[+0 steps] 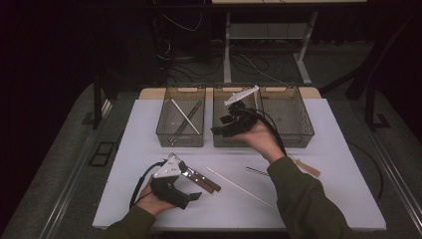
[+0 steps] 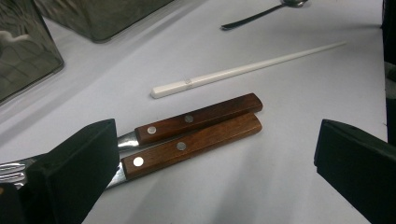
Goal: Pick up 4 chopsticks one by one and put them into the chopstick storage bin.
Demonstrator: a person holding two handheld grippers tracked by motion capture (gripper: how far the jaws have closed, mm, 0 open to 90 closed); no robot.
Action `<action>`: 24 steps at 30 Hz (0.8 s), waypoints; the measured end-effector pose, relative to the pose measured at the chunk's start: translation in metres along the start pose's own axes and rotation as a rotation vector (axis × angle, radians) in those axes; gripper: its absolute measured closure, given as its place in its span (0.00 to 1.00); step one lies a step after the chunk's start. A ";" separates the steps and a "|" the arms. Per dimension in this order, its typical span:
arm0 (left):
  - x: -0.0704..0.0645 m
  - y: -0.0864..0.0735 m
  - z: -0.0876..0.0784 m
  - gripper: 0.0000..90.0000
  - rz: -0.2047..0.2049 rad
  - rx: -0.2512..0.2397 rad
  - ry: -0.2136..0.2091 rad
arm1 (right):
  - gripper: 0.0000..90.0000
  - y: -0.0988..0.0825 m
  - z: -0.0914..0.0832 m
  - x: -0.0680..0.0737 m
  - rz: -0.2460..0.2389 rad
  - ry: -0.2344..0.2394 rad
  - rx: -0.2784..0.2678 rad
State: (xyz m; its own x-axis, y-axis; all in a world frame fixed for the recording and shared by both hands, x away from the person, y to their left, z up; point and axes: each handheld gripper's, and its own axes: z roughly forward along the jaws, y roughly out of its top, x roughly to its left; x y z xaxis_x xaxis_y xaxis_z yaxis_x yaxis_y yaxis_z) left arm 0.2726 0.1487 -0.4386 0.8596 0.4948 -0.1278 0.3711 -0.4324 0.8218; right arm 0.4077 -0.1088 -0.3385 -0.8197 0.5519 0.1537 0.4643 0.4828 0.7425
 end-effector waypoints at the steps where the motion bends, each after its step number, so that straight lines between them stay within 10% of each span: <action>1: 0.000 0.000 0.000 0.00 0.000 0.000 0.000 | 0.44 -0.003 -0.002 0.000 -0.001 0.000 0.001; 24: 0.001 -0.001 0.001 0.00 0.008 0.015 0.004 | 0.38 -0.071 -0.035 -0.004 0.001 -0.014 -0.010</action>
State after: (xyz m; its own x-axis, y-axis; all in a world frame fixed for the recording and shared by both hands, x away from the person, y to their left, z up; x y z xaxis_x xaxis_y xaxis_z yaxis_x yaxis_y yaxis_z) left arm 0.2739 0.1490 -0.4399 0.8612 0.4943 -0.1187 0.3692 -0.4477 0.8144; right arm 0.3663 -0.1694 -0.3691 -0.8143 0.5618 0.1458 0.4620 0.4752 0.7488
